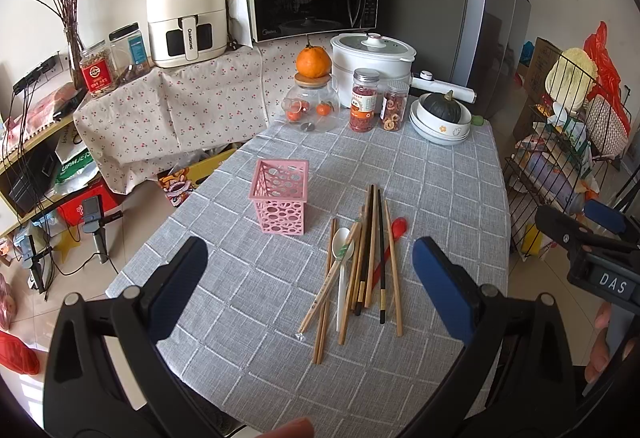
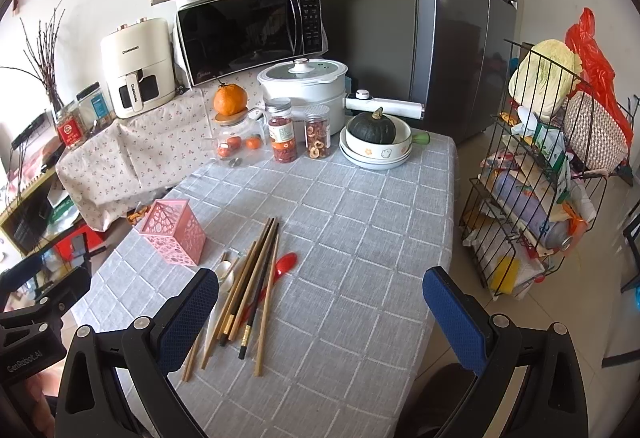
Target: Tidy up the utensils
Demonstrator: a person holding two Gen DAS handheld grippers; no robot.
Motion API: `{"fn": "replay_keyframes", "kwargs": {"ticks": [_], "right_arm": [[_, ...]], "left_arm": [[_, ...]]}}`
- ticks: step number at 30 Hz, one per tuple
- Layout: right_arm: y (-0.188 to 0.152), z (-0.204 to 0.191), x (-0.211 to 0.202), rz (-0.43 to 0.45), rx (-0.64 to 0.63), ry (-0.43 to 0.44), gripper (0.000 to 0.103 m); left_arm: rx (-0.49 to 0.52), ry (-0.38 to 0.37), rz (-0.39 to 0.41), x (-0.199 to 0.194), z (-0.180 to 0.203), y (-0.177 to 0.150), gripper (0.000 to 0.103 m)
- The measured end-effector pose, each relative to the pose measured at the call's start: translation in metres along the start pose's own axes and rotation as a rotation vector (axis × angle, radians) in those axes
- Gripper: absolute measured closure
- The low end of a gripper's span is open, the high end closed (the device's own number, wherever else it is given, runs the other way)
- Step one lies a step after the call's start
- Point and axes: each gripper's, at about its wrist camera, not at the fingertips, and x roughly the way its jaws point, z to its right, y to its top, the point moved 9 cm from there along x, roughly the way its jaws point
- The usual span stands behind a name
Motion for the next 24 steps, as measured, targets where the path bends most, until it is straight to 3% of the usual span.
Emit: {"fn": "replay_keyframes", "kwargs": {"ticks": [15, 19, 24], "right_arm": [[0.000, -0.001, 0.005, -0.028, 0.011, 0.016, 0.000], [0.003, -0.001, 0.012, -0.055, 0.013, 0.036, 0.000], [0.007, -0.001, 0.033, -0.121, -0.020, 0.042, 0.000]], "left_arm": [[-0.001, -0.013, -0.009, 0.000, 0.000, 0.003, 0.001], [-0.029, -0.064, -0.052, 0.012, -0.001, 0.002, 0.001], [-0.028, -0.193, -0.185, 0.038, 0.012, 0.001, 0.001]]}}
